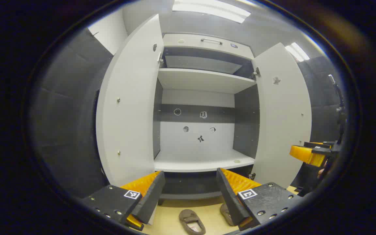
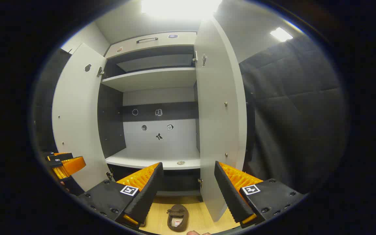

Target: Grab one shoe with the right hand and put it into the shoe cabinet, grab the other shoe with the left hand and put it into the shoe cabinet; then close the right door with the right hand and the left door with the left hand.

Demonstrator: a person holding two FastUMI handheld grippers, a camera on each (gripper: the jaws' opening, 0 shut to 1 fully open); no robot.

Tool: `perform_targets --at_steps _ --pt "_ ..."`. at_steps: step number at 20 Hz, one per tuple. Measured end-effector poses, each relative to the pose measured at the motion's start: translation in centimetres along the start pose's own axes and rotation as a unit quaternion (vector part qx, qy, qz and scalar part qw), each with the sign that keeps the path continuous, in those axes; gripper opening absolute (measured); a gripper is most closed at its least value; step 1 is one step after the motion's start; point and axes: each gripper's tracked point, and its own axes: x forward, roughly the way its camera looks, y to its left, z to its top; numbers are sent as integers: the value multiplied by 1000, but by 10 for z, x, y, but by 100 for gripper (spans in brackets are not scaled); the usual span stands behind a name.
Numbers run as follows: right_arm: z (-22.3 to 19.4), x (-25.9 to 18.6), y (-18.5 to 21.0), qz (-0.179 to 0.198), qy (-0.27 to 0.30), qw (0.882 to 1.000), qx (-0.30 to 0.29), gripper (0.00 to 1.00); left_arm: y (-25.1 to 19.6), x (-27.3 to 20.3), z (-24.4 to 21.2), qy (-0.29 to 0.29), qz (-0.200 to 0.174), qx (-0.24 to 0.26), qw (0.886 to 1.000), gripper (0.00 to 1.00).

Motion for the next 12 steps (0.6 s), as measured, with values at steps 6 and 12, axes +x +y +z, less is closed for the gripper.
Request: perform_targets --at_steps 6,12 --pt "6 1 2 -2 -8 1000 1 99 16 -8 1 -7 15 6 1000 92" --pt "7 1 7 1 -10 1000 -4 99 18 -8 -6 -2 15 4 1000 92"
